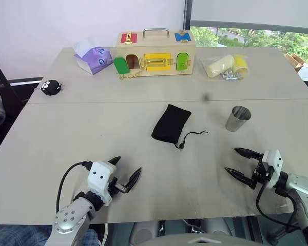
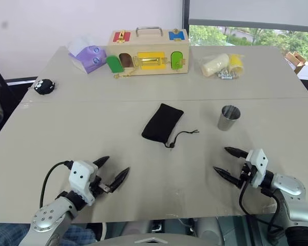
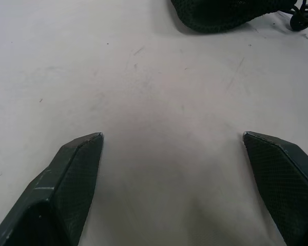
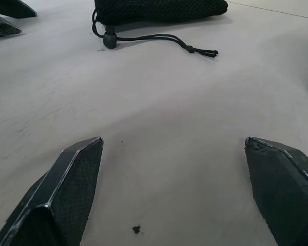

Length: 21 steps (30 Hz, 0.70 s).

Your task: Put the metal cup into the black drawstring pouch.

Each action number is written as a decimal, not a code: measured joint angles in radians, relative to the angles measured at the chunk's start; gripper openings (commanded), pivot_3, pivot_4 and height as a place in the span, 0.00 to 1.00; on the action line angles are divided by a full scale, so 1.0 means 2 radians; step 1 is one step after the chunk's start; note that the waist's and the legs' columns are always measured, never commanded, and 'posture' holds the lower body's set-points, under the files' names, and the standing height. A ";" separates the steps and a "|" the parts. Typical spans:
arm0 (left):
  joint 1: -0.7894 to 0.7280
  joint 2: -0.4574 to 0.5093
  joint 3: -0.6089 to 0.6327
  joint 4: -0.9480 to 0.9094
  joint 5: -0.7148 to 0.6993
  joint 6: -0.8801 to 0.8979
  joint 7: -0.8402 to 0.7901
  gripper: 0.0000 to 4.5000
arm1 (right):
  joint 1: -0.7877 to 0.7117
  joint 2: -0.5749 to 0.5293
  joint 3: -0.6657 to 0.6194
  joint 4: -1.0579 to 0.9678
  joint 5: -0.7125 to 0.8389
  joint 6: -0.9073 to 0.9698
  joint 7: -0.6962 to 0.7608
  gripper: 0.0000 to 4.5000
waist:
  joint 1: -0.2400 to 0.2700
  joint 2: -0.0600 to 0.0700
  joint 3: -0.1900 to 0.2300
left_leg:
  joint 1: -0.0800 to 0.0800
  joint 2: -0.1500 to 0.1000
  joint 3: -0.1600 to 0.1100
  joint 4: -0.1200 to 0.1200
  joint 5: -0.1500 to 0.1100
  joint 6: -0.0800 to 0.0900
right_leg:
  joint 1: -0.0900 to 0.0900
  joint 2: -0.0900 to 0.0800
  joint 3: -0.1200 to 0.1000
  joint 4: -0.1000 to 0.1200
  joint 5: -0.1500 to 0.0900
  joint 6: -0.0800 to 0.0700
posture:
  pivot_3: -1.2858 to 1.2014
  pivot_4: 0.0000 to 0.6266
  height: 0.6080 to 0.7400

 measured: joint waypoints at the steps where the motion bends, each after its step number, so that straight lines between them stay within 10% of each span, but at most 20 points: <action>1: 0.000 0.000 0.000 0.000 0.000 0.000 0.000 1.00 | 0.000 0.000 0.000 0.000 0.000 0.000 0.000 0.99 | 0.000 0.000 0.000 | 0.000 0.000 0.000 0.000 0.000 0.000 | 0.000 0.000 0.000 0.000 0.000 0.000 | 0.52 0.24 1.00; 21: -0.049 0.010 -0.006 0.022 0.000 0.007 -0.021 1.00 | 0.031 0.009 -0.002 -0.033 0.002 0.002 -0.024 0.99 | 0.001 0.000 0.000 | 0.000 0.000 0.000 0.000 0.000 0.000 | 0.000 0.000 0.000 0.000 0.000 0.001 | 0.52 0.24 1.00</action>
